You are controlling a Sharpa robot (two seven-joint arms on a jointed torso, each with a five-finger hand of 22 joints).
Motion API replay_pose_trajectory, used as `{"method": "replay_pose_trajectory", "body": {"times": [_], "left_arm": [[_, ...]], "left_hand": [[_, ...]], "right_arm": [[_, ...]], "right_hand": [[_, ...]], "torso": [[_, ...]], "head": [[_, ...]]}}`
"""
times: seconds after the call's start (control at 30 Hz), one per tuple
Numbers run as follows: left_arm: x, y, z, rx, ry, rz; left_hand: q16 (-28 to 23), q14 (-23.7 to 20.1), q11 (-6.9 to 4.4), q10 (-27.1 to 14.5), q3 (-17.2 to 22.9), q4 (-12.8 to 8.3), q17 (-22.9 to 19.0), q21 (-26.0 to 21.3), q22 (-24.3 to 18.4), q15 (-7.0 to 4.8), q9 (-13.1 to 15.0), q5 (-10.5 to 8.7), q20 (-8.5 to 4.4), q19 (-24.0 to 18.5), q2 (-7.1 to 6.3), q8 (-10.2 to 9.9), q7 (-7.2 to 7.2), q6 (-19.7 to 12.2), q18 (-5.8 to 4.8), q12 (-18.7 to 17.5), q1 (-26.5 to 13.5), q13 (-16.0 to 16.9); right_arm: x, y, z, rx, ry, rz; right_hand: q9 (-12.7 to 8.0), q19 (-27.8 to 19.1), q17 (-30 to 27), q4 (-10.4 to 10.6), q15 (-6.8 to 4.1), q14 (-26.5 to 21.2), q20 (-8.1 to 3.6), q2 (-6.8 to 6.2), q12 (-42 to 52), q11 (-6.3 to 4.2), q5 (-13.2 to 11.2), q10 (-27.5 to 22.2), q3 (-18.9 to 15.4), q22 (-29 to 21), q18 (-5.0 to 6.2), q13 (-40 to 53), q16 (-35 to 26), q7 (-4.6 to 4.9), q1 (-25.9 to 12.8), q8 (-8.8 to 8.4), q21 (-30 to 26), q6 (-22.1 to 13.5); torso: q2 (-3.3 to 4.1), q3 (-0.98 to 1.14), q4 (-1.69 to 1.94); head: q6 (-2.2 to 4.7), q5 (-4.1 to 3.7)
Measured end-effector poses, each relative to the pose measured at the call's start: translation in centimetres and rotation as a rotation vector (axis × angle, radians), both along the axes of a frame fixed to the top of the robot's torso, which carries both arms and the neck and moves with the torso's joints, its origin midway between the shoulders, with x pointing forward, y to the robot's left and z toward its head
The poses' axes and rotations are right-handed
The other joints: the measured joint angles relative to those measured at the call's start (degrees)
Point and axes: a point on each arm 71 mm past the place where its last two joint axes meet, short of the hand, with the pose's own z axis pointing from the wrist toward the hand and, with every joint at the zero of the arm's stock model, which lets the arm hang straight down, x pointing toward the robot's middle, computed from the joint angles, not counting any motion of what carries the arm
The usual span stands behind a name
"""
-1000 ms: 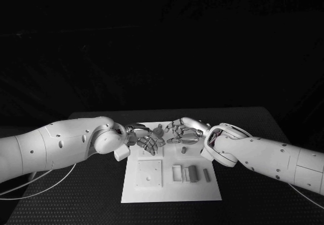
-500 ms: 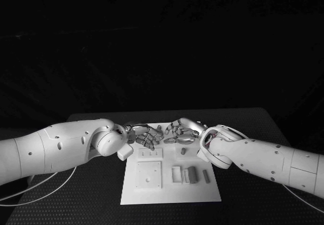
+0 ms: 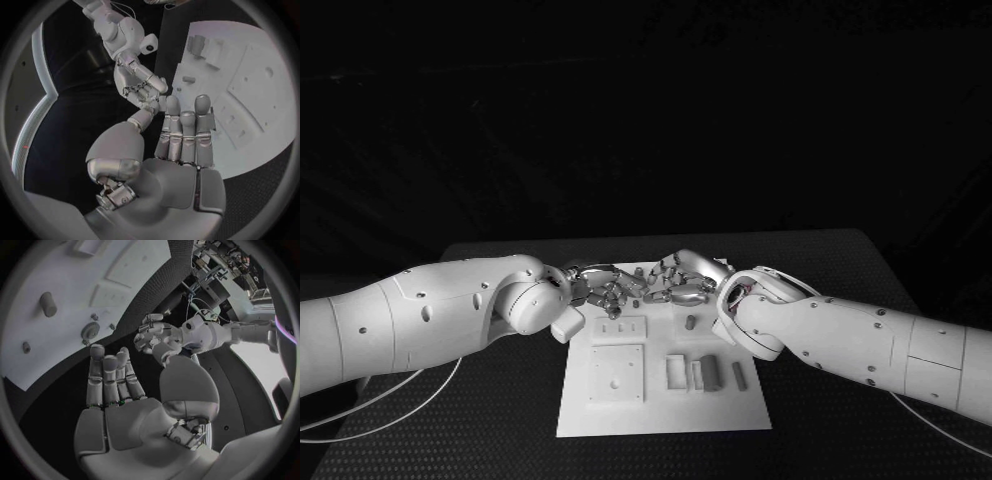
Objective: Assemble the parts on the task board
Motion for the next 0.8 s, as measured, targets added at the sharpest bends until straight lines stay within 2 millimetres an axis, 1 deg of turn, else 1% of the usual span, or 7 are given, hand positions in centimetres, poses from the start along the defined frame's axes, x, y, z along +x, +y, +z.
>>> {"method": "replay_pose_trajectory", "body": {"times": [0.07,0.2,0.33,0.5,0.63,0.73,0.8], "left_arm": [[-0.04,-0.05,0.0,-0.001,0.001,-0.003],[-0.12,-0.23,0.0,-0.004,0.004,-0.014],[-0.19,-0.33,0.0,-0.007,0.007,-0.023],[-0.27,-0.39,-0.01,-0.01,0.011,-0.031],[-0.28,-0.4,-0.01,-0.01,0.013,-0.033],[-0.3,-0.39,-0.02,-0.01,0.015,-0.036],[-0.33,-0.41,-0.04,-0.01,0.018,-0.039]], "left_hand": [[2.1,0.0,0.21,-0.2,0.0,0.0,0.3,3.7,0.0,0.03,-0.1,-0.01,0.81,1.0,0.01,-0.3,0.0,0.0,0.09,0.0,0.0,0.3],[4.1,3.0,0.72,-0.7,0.6,0.1,0.2,8.4,0.0,0.5,-0.1,-0.1,0.31,4.4,0.01,-0.7,0.0,0.0,0.1,-0.5,0.0,0.1],[4.2,3.5,0.89,-0.9,0.9,0.0,-0.2,9.1,0.0,0.61,0.0,-0.13,0.12,4.8,0.11,-0.8,0.0,0.0,0.1,-0.9,-0.1,-0.3],[4.2,3.5,0.89,-0.9,1.0,0.0,-0.3,9.2,0.0,0.61,0.1,-0.26,0.12,4.8,0.18,-1.0,0.0,0.0,0.1,-1.0,-0.2,-0.4],[4.2,3.7,0.89,-0.9,1.0,0.0,-0.3,9.2,0.0,0.81,0.1,-0.05,0.12,4.8,0.18,-1.0,0.01,-0.1,0.1,-1.0,-0.2,-0.4],[4.2,4.5,0.59,-1.3,1.1,0.2,-0.3,9.2,0.0,0.28,0.1,-0.04,-0.37,5.5,0.18,-1.0,0.07,-0.4,0.1,-1.0,-0.1,-0.4],[4.2,4.5,0.48,-1.4,1.2,0.1,-0.3,9.2,0.0,0.22,0.1,-0.03,-0.41,5.7,0.18,-1.0,0.0,-0.4,0.1,-1.0,-0.1,-0.4]], "right_arm": [[-0.02,0.2,0.01,0.001,0.0,0.002],[-0.14,0.65,0.05,0.004,0.0,0.01],[-0.11,0.59,0.04,0.003,-0.002,0.008],[-0.08,0.54,0.04,0.004,-0.004,0.007],[-0.12,0.61,0.06,0.005,-0.006,0.011],[-0.15,0.66,0.08,0.004,-0.011,0.016],[-0.17,0.7,0.12,0.003,-0.016,0.021]], "right_hand": [[0.1,0.0,0.0,0.2,0.0,0.0,0.0,0.0,0.0,-0.01,0.0,0.0,-0.2,0.0,0.01,0.0,0.0,-0.02,0.0,0.0,0.0,0.0],[0.2,0.0,0.0,0.2,0.0,0.0,-0.02,0.23,0.0,-0.02,0.0,0.0,-0.2,0.0,0.03,-0.1,0.0,-0.18,-0.2,0.05,0.0,0.2],[0.4,0.2,0.0,0.2,-0.29,0.3,-0.2,0.25,0.2,-0.23,0.0,0.2,-0.1,0.0,0.31,-0.1,0.0,-0.45,-0.2,0.39,0.2,0.7],[0.8,0.5,0.0,0.2,-0.3,0.5,-0.3,1.32,0.2,-0.43,0.0,0.4,0.2,0.0,0.37,-0.2,0.0,-0.72,0.1,0.84,0.2,1.5],[1.4,0.8,0.0,-0.9,-0.89,1.1,-0.61,2.64,0.2,-1.15,0.0,1.1,0.8,0.0,0.39,-0.4,0.2,-1.37,1.1,1.74,0.6,2.8],[1.9,1.3,-0.1,-1.7,-1.3,1.5,-0.73,3.86,0.2,-1.46,-0.1,1.5,3.0,0.0,0.4,-0.6,0.2,-1.79,2.4,2.04,0.6,3.3],[2.2,1.3,-0.1,-1.9,-1.43,1.6,-0.74,4.08,0.2,-1.54,-0.1,2.0,4.8,0.0,0.4,-0.7,0.2,-1.82,3.9,2.42,0.7,4.1]], "torso": [[0.0,0.01,0.0],[0.01,0.01,0.0],[0.01,0.02,0.0],[0.01,0.02,-0.01],[0.01,0.04,-0.01],[0.01,0.04,0.0],[0.01,0.04,-0.01]], "head": [[-0.02,0.03],[-0.07,0.04],[-0.09,0.03],[-0.14,0.01],[-0.19,-0.01],[-0.21,-0.01],[-0.22,-0.02]]}}
